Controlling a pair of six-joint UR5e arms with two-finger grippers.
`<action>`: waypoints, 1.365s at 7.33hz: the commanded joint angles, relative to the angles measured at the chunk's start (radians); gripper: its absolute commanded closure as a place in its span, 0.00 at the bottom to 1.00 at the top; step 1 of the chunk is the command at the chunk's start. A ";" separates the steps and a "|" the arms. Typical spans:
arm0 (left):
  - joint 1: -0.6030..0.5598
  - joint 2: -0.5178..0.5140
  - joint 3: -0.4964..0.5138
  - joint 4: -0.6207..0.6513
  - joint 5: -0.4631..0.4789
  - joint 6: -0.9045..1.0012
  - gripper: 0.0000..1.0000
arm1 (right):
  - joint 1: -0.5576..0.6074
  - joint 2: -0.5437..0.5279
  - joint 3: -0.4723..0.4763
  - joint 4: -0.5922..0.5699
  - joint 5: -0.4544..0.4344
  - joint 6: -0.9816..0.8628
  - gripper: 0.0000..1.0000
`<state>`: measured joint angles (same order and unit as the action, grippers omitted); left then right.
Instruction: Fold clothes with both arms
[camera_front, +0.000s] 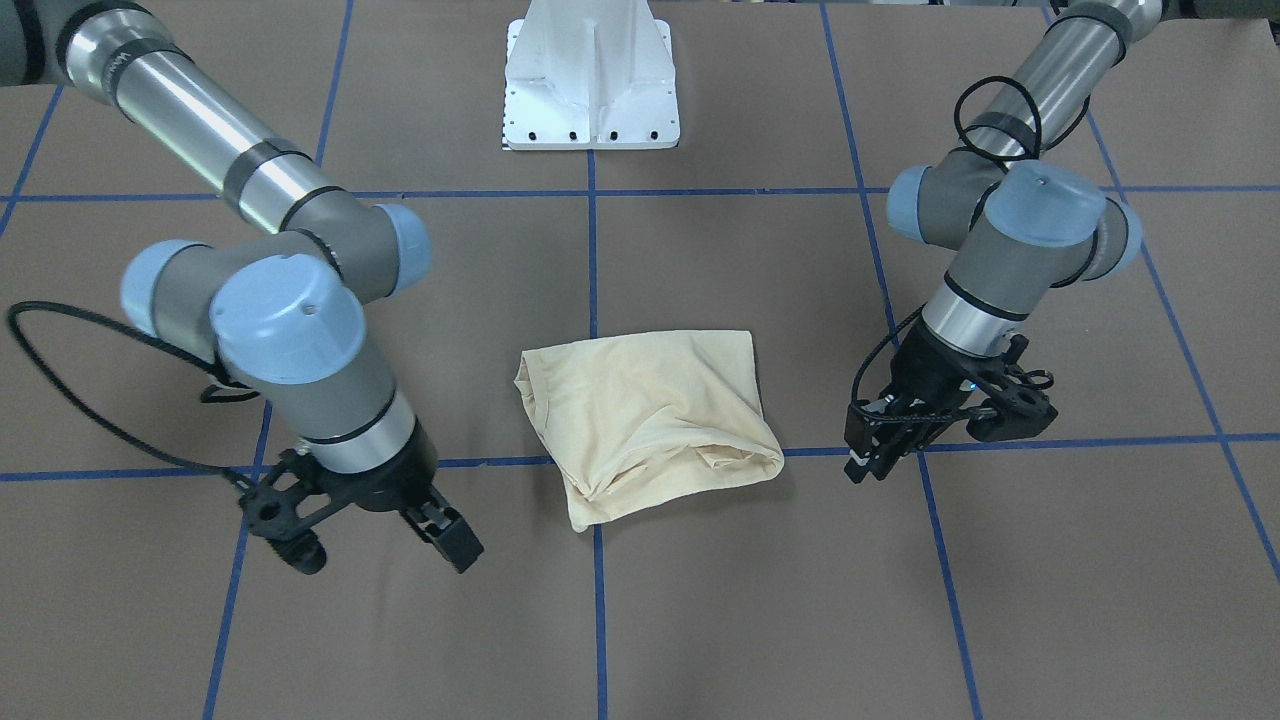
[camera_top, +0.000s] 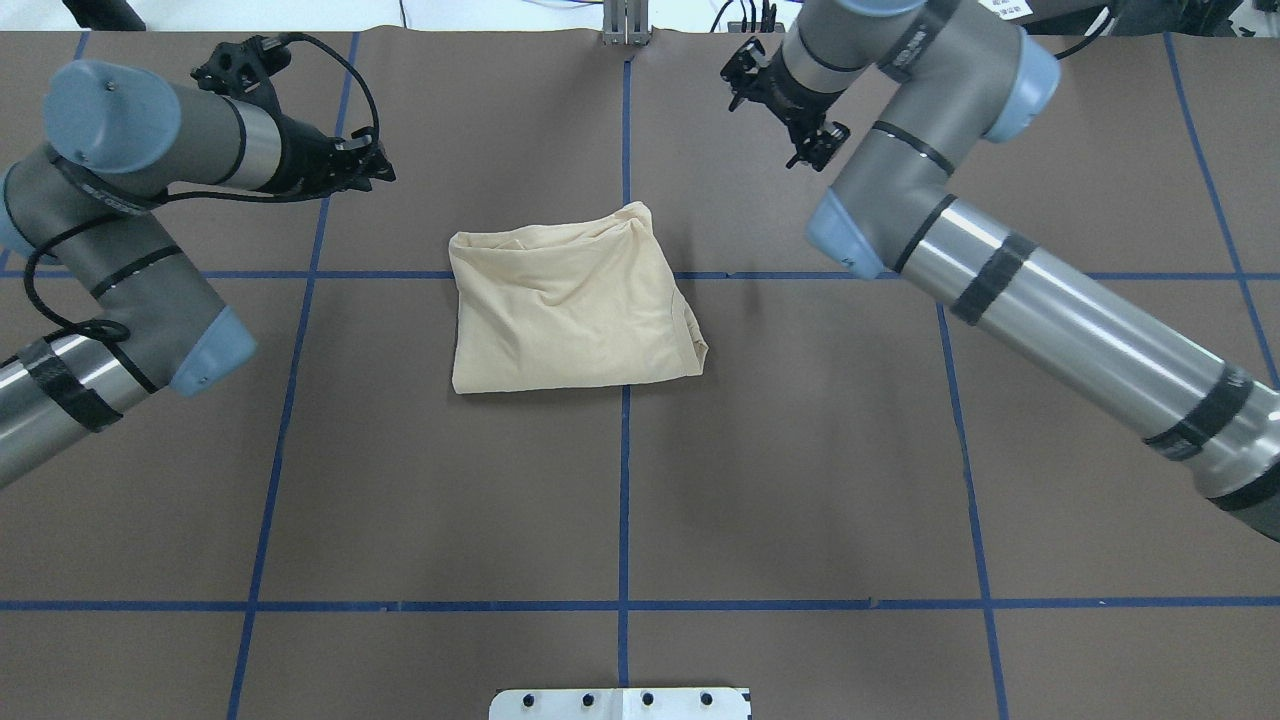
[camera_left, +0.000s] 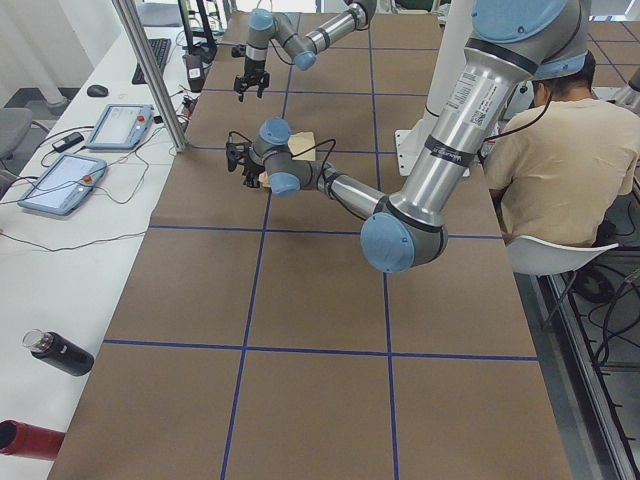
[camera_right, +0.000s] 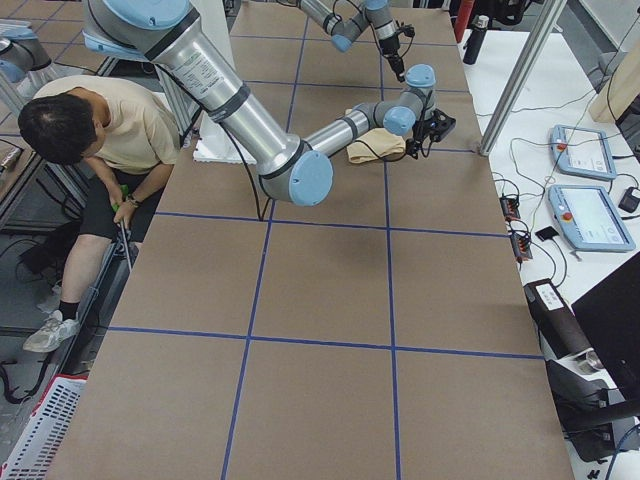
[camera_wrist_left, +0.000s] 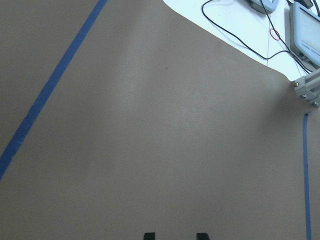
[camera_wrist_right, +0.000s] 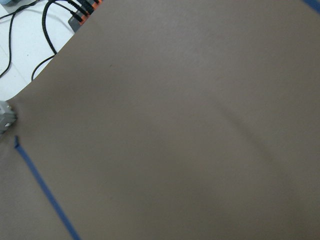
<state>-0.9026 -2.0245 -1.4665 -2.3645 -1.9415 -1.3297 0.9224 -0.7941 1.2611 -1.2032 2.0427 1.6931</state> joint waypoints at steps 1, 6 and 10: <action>-0.125 0.146 -0.116 0.004 -0.149 0.274 0.60 | 0.192 -0.217 0.214 -0.127 0.161 -0.367 0.00; -0.661 0.144 0.101 0.341 -0.386 1.302 0.60 | 0.631 -0.277 -0.037 -0.409 0.209 -1.535 0.00; -0.748 0.024 0.394 0.327 -0.418 1.537 0.60 | 0.702 -0.283 -0.157 -0.404 0.264 -1.727 0.00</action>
<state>-1.6390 -1.9934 -1.0930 -2.0370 -2.3573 0.1855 1.6131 -1.0722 1.1169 -1.6088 2.2901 -0.0074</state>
